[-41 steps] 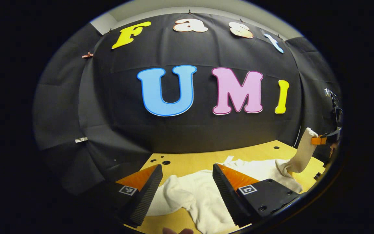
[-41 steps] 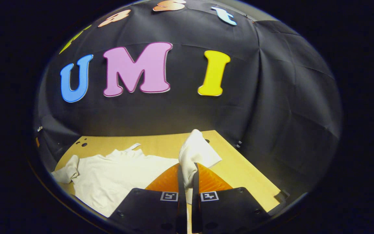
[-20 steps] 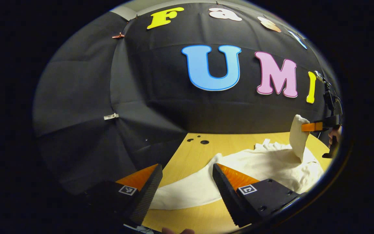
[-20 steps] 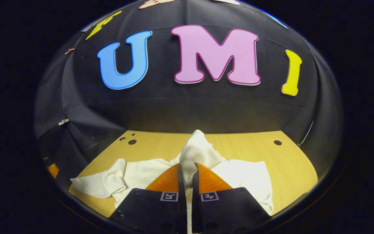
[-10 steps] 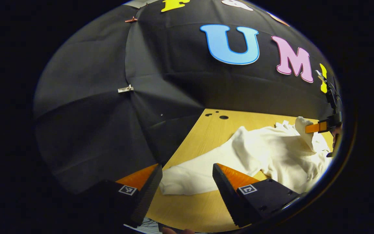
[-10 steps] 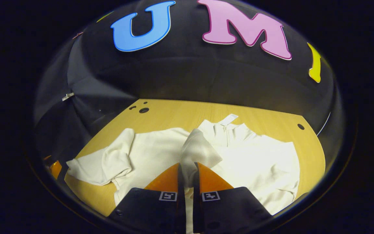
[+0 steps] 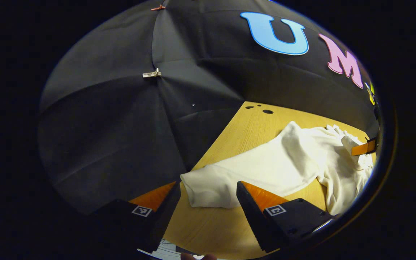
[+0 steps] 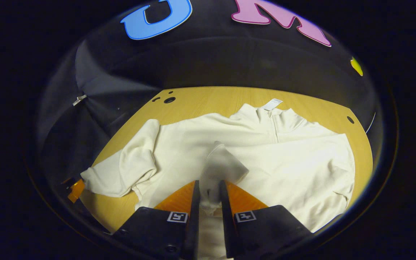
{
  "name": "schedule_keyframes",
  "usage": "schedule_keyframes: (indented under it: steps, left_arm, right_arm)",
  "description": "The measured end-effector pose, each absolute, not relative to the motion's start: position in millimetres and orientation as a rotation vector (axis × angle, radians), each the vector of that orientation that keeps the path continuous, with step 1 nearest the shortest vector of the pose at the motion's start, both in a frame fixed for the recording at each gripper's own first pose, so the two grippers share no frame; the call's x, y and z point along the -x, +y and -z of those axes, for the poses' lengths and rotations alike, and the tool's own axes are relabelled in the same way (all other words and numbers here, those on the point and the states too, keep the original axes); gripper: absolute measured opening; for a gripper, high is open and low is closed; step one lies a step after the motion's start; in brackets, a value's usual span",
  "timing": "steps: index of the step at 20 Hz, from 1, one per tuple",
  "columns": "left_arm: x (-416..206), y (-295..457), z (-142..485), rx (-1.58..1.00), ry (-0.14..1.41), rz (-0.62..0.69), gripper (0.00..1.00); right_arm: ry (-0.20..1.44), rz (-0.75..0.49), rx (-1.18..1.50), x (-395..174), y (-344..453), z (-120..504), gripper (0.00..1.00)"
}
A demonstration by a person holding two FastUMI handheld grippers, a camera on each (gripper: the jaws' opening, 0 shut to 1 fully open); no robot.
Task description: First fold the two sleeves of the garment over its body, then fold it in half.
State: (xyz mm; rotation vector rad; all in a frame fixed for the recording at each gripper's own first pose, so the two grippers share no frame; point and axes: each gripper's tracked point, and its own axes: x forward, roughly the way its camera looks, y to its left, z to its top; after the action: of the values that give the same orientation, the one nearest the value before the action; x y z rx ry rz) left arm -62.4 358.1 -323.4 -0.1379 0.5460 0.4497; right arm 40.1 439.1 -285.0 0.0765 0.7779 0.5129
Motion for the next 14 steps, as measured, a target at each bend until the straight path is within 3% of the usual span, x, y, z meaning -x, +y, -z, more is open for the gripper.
schedule_keyframes:
  steps: [2, 4, 6, 7, 8, 11, 12, 14]
  left_arm:
    - [61.5, 358.4, 326.8, 0.151, 0.559, -0.448, 0.98]
    - [60.6, 359.6, 332.1, 0.16, 0.574, -0.448, 0.98]
    - [58.4, 358.9, 335.8, 0.171, 0.588, -0.45, 0.98]
    - [57.7, 358.8, 337.9, 0.175, 0.593, -0.452, 0.98]
    - [58.1, 358.6, 339.9, 0.178, 0.6, -0.454, 0.98]
    - [58.2, 358.6, 345.9, 0.182, 0.621, -0.463, 0.99]
    - [58.8, 357.5, 347.0, 0.188, 0.627, -0.464, 0.98]
    - [57.7, 357.4, 353.1, 0.193, 0.644, -0.466, 0.98]
  right_arm:
    - [0.793, -0.557, -0.086, -29.2, 450.8, 284.7, 0.41]
    - [0.804, -0.606, -0.109, -18.3, 462.3, 281.3, 0.42]
    - [0.807, -0.656, -0.147, -9.1, 471.4, 271.8, 0.51]
    - [0.802, -0.69, -0.192, -2.7, 478.3, 264.6, 0.43]
    - [0.796, -0.731, -0.252, 4.7, 485.7, 253.0, 0.58]
    - [0.75, -0.837, -0.366, 21.0, 488.7, 212.6, 0.66]
    - [0.734, -0.849, -0.37, 24.7, 483.0, 204.6, 0.75]
    - [0.707, -0.845, -0.361, 30.0, 466.6, 192.9, 0.79]
